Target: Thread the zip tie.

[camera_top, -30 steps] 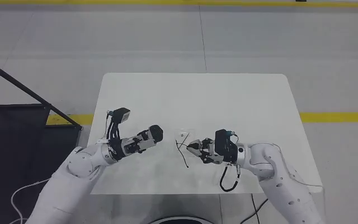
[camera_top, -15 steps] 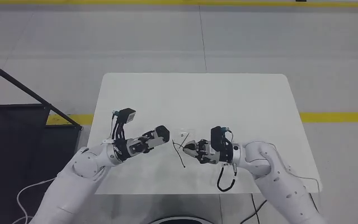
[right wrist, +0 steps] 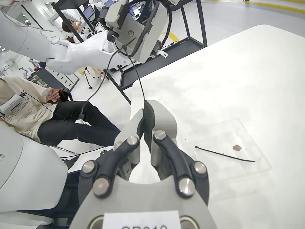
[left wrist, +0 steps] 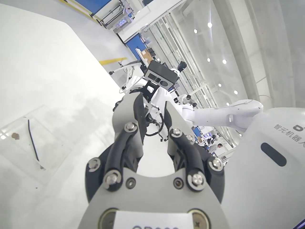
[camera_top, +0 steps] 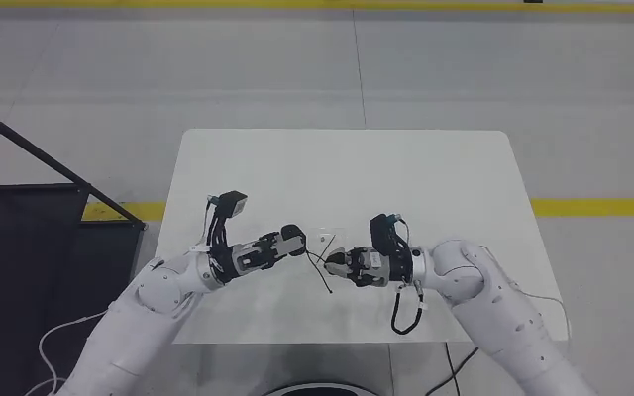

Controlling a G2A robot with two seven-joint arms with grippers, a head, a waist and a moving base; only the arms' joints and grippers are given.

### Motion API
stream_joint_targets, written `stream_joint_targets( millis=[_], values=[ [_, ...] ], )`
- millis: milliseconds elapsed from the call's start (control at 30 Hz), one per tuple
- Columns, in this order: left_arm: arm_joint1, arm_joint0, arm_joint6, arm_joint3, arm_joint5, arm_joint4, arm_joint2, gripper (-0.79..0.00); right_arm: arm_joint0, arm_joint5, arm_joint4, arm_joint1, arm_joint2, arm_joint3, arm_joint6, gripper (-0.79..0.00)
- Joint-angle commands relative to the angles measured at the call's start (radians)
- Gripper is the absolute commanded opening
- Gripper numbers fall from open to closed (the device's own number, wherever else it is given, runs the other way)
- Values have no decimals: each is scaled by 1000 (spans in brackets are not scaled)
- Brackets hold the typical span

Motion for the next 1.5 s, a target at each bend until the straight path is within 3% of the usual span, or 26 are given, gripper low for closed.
stream_joint_targets(
  millis=[0, 833, 1467],
  values=[
    [-1, 1, -2, -1, -5, 1, 0, -545, 6, 0, 20, 2, -4, 5, 9, -785],
    [-11, -5, -27, 10, 12, 10, 3, -640, 39, 0, 90, 17, -40, 23, 60, -785],
    [-19, -13, -44, 12, 23, 18, 9, -656, 52, 0, 130, 21, -57, 39, 78, -785]
  ],
)
